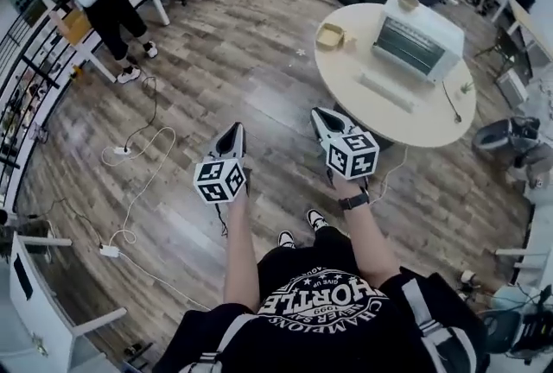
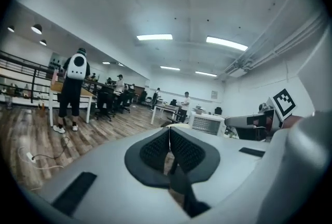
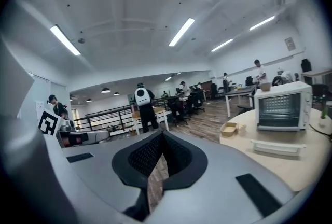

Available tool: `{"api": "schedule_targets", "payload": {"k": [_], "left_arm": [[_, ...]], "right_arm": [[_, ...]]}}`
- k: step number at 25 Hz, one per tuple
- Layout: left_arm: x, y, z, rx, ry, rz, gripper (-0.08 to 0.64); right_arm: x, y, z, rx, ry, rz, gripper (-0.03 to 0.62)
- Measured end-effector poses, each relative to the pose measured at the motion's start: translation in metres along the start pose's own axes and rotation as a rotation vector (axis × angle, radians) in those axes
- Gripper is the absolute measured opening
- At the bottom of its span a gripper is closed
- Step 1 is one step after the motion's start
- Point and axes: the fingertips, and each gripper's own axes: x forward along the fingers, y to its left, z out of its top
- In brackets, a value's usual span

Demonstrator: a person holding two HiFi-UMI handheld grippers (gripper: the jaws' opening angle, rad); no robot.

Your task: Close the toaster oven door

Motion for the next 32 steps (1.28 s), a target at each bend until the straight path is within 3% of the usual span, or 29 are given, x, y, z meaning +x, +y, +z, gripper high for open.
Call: {"api": "schedule_targets", "payload": {"k": [5,13,19,32], "left_arm": [[0.067,-0.079,-0.018,0.03,0.062,-0.167,0.021],[0.163,-0.206,-0.022,0.12,0.092,-0.386,0.021],[0.204,-0.259,-0.038,0.143,0.13,-0.463,0.021],[0.288,-0.344,-0.035,0.188,0.152,-0.554,0.021]], "right_arm": [[-0.064,-0.091,-0.004,0.053,-0.025,-0.182,0.02],[-0.127,-0.208,-0.004,0.139,-0.079,-0.36,0.02],[-0.145,-0.252,-0.006,0.163,-0.09,-0.396,0.02],[-0.138,-0.338,0.017,0.19,-0.093,-0.367,0.02]]}}
